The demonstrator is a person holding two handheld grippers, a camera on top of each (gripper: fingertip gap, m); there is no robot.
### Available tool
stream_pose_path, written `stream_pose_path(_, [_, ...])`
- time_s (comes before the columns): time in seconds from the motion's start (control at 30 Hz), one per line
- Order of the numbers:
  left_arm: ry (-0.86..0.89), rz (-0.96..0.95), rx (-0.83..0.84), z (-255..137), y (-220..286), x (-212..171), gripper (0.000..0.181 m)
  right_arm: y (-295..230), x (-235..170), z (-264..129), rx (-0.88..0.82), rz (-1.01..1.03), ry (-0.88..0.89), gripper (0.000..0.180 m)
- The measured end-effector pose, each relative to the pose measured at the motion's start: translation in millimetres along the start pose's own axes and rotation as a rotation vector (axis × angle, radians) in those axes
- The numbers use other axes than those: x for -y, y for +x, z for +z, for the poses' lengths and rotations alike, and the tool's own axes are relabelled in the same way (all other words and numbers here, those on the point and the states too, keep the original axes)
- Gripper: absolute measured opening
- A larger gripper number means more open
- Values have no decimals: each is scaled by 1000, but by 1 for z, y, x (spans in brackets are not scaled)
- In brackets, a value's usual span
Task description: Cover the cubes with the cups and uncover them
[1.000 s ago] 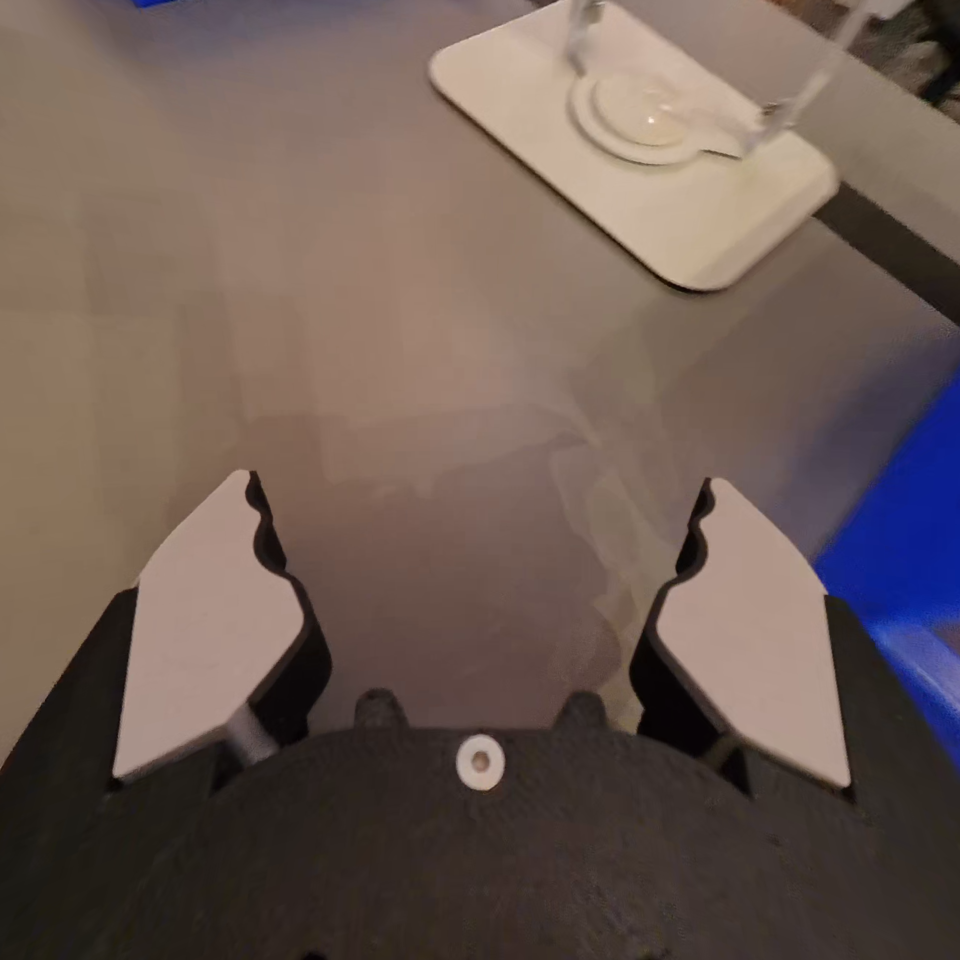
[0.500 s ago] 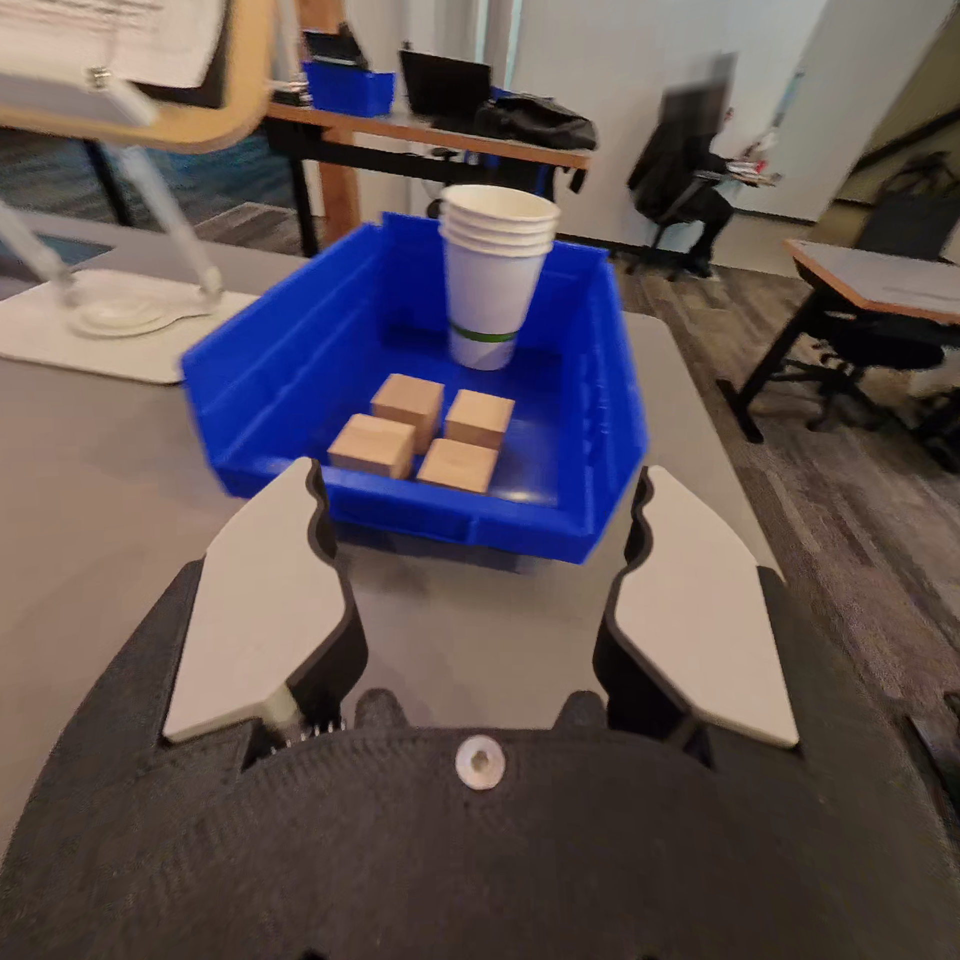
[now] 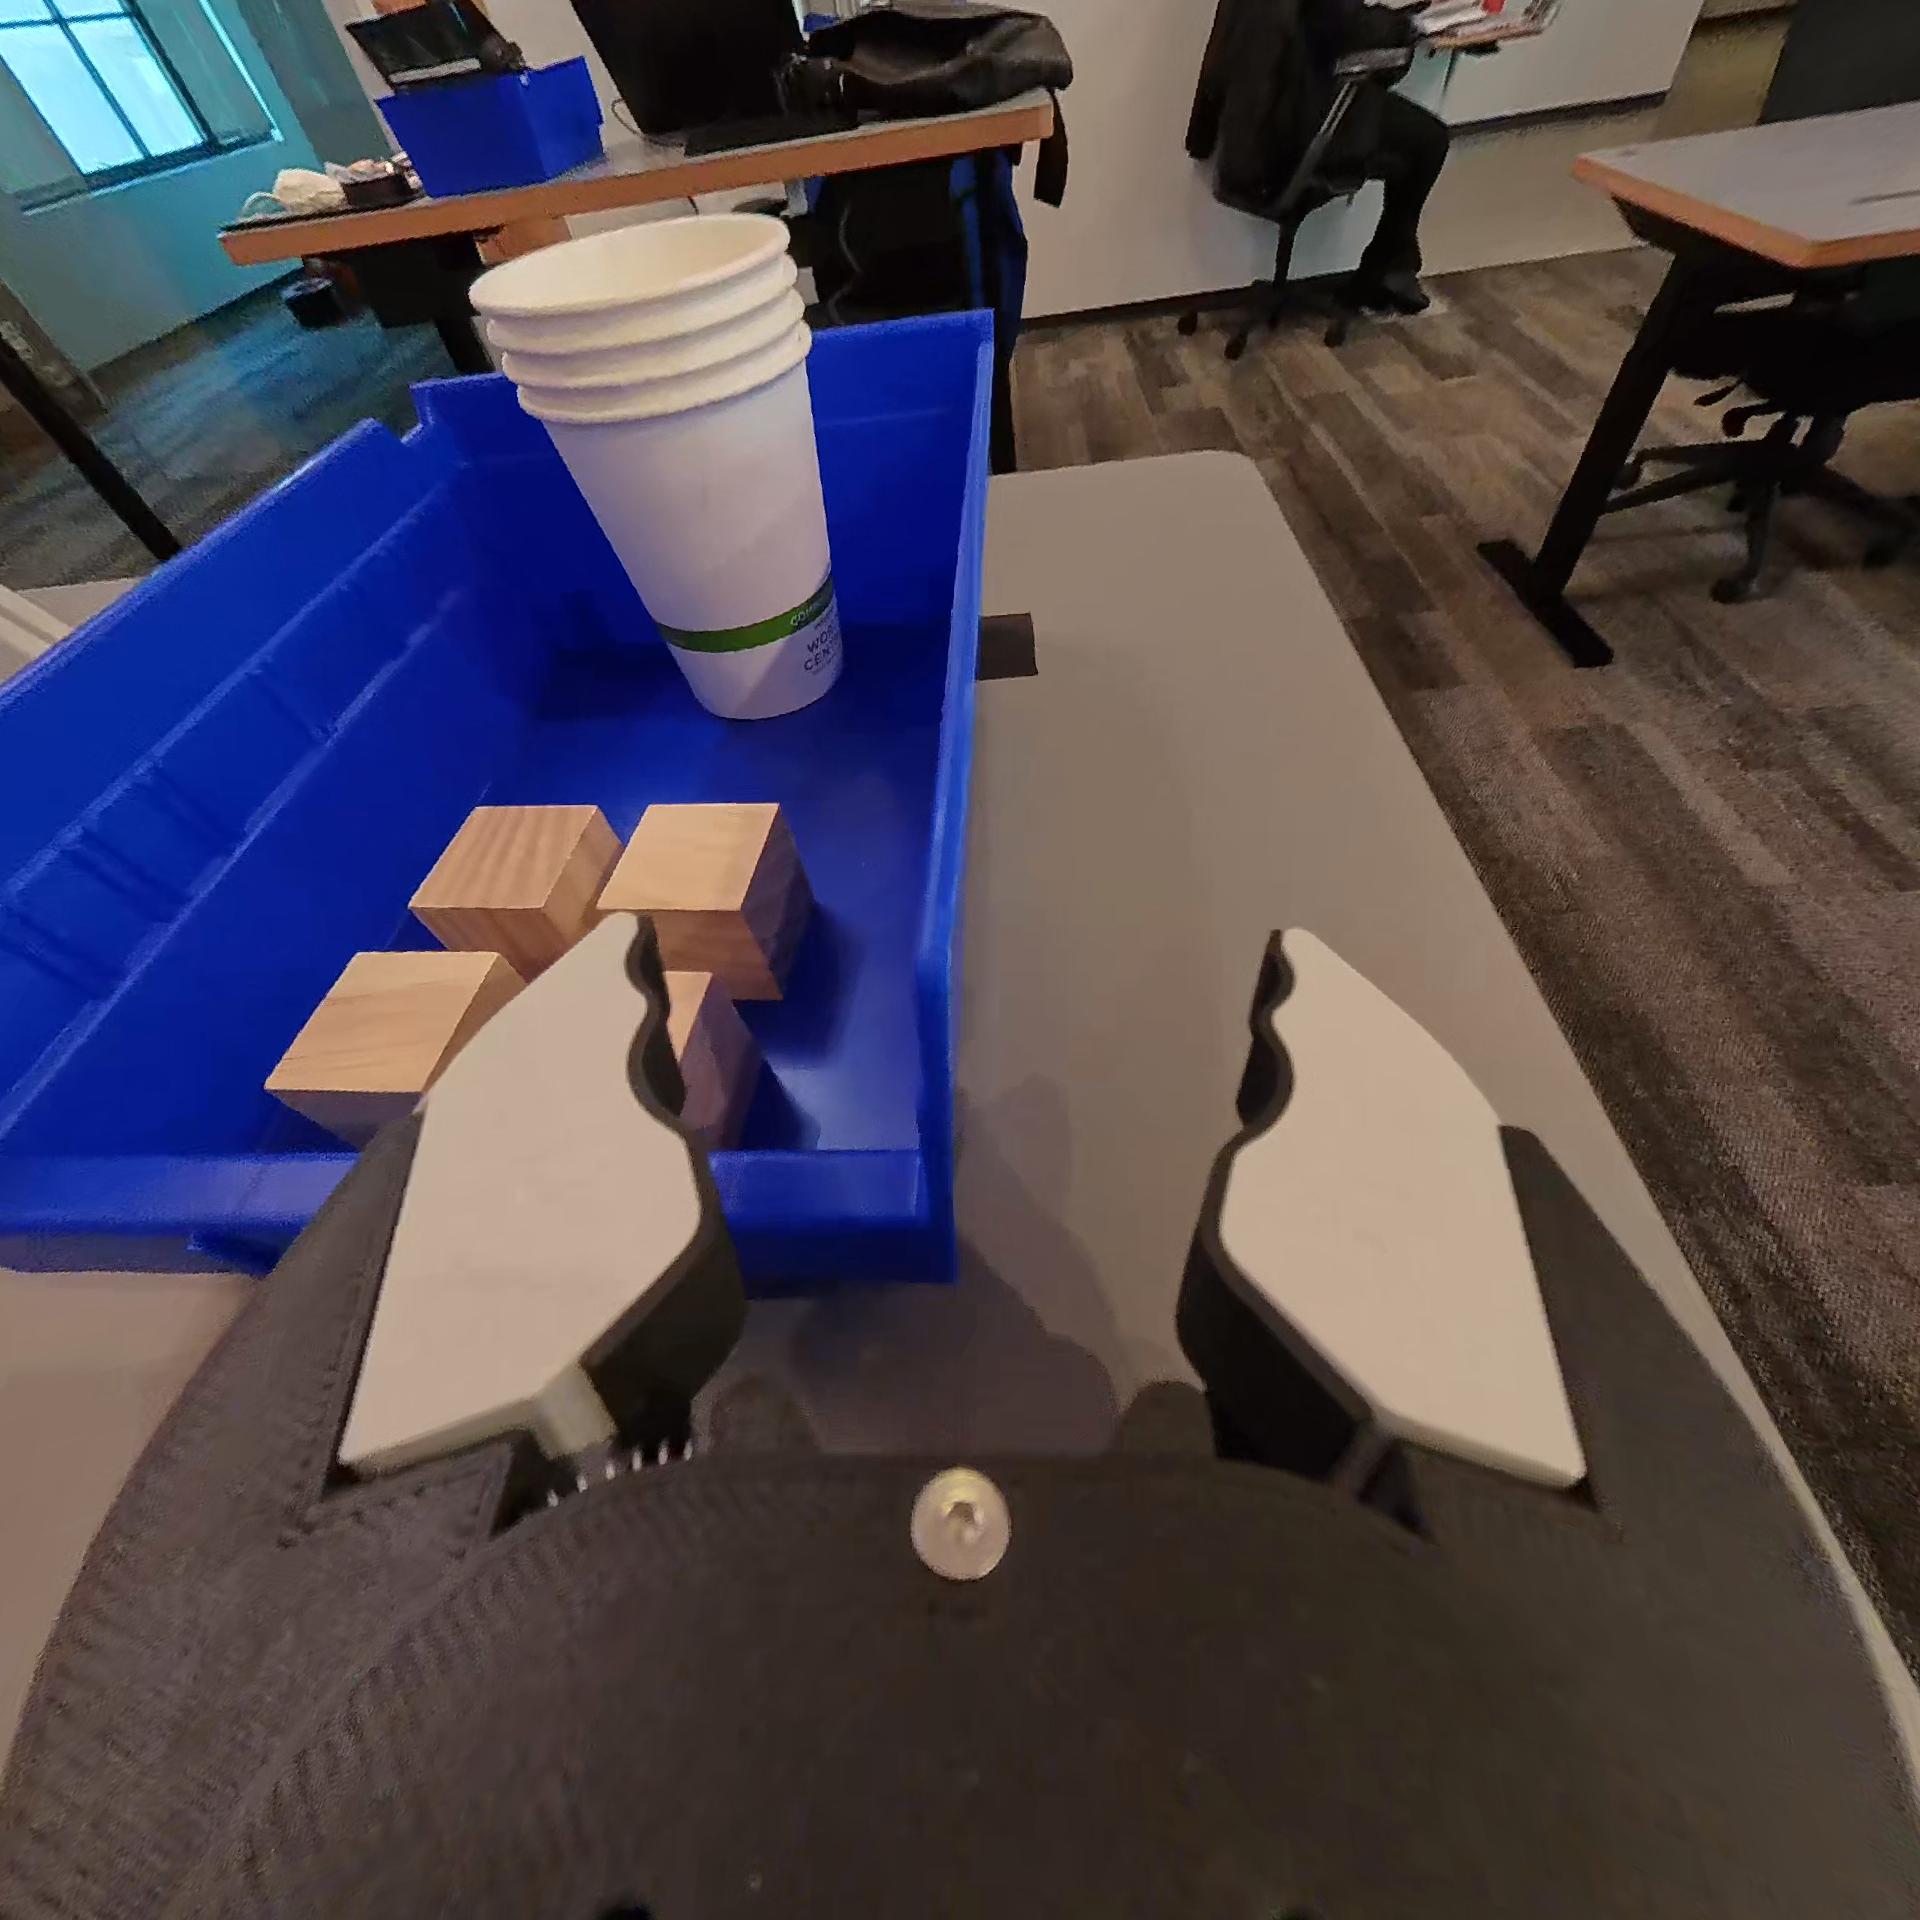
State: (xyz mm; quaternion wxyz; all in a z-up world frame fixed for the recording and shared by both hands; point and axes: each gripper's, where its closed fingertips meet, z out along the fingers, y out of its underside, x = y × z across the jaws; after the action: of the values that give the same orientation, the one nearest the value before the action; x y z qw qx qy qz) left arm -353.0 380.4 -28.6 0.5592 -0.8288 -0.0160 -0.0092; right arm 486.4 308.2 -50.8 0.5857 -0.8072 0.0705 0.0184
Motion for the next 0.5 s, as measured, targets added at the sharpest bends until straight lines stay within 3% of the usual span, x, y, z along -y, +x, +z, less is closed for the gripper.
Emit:
stream_pose_path(0.37, [-129,-54,-120,34,-2,-22,82,-11,-2,11,69,3,-37,89])
stream_pose_path(0.5, [-175,-37,-184,43,10,-31,55,-24,-5,12,133,-25,-54,76])
